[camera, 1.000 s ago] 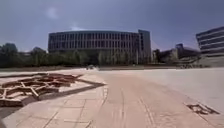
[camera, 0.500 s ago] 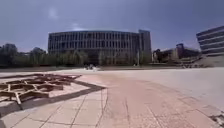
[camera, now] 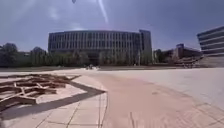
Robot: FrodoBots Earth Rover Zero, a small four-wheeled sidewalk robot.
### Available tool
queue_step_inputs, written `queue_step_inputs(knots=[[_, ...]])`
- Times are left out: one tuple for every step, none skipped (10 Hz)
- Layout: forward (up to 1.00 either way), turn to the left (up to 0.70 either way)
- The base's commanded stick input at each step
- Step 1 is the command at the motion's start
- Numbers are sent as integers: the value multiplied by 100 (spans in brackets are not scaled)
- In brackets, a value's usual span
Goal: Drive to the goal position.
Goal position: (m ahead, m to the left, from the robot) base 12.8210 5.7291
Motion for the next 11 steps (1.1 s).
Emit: queue_step_inputs(knots=[[67,0],[67,4],[67,25],[67,33],[67,0],[68,0],[70,0],[72,0],[72,0],[73,0],[74,0]])
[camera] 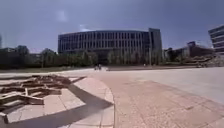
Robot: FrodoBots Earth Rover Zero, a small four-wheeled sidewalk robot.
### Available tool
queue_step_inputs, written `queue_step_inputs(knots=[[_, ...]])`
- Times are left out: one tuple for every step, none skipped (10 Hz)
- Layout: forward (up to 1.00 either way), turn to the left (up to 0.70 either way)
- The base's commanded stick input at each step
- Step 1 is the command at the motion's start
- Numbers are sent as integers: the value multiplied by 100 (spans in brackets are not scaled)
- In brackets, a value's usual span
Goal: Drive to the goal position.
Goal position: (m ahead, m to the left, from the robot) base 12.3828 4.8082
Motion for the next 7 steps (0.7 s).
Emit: queue_step_inputs(knots=[[75,0],[75,0],[75,0],[75,0],[75,17],[76,38],[76,32]])
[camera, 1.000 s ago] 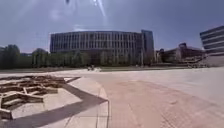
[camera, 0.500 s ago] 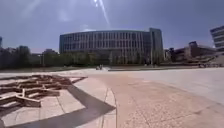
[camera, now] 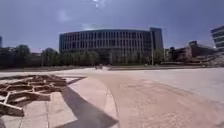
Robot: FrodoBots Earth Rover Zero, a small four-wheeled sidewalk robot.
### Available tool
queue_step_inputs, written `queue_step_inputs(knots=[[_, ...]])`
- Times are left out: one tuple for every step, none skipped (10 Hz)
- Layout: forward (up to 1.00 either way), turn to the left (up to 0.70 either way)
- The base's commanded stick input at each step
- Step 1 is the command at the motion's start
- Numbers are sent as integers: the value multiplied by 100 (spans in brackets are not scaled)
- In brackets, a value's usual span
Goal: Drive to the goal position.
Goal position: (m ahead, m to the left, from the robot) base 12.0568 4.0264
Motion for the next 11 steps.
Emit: queue_step_inputs(knots=[[76,16],[76,0],[76,0],[76,0],[76,0],[76,0],[76,0],[76,0],[76,0],[76,0],[76,0]])
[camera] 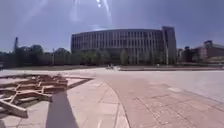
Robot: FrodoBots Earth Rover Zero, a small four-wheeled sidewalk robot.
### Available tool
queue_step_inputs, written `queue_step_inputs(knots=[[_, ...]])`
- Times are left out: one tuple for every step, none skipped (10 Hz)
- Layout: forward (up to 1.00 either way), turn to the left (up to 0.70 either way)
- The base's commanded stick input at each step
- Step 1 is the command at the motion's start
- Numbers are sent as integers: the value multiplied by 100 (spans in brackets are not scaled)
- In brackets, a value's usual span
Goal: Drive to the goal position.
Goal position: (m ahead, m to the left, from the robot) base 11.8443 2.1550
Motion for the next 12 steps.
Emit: queue_step_inputs(knots=[[76,0],[76,0],[76,0],[76,0],[76,0],[76,0],[76,0],[76,0],[76,0],[76,0],[76,1],[76,5]])
